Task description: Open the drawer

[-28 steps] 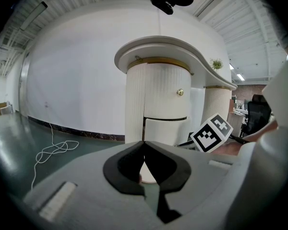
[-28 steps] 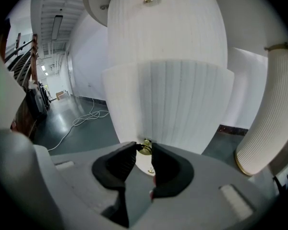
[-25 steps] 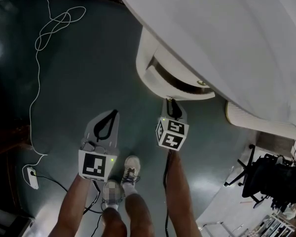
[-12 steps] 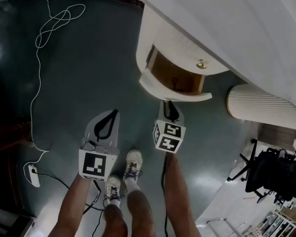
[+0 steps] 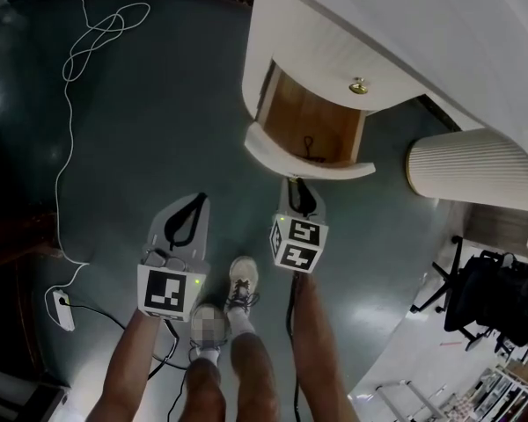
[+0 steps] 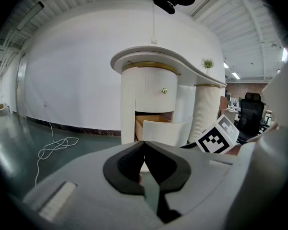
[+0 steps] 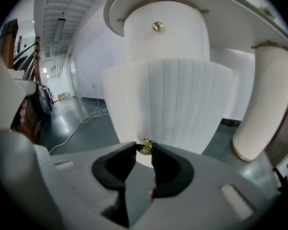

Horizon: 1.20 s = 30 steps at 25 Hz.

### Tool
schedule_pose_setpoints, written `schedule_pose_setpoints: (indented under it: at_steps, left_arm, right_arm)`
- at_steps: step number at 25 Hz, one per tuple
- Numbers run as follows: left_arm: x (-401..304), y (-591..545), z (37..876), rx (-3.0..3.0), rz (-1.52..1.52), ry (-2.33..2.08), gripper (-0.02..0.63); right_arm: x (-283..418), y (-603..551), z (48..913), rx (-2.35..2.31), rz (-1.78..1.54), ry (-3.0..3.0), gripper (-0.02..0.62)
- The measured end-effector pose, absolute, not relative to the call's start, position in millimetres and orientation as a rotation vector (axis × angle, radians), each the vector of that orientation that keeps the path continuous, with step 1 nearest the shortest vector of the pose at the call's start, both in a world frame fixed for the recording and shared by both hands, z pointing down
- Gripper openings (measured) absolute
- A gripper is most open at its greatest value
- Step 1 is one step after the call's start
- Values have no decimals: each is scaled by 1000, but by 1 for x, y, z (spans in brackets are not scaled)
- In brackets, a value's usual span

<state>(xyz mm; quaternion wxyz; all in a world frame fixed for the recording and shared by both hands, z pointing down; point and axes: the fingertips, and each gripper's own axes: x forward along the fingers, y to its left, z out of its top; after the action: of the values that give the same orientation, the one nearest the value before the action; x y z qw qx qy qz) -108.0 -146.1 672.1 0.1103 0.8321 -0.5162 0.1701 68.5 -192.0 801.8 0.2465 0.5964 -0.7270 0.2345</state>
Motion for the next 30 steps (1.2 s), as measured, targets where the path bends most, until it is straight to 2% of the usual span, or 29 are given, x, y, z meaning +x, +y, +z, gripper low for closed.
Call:
schedule_pose_setpoints:
  at_steps: [30]
  left_arm:
    - [-111, -103, 666, 2483, 539, -1422, 6]
  right_arm:
    - [54, -119, 803, 1638, 646, -1935, 104]
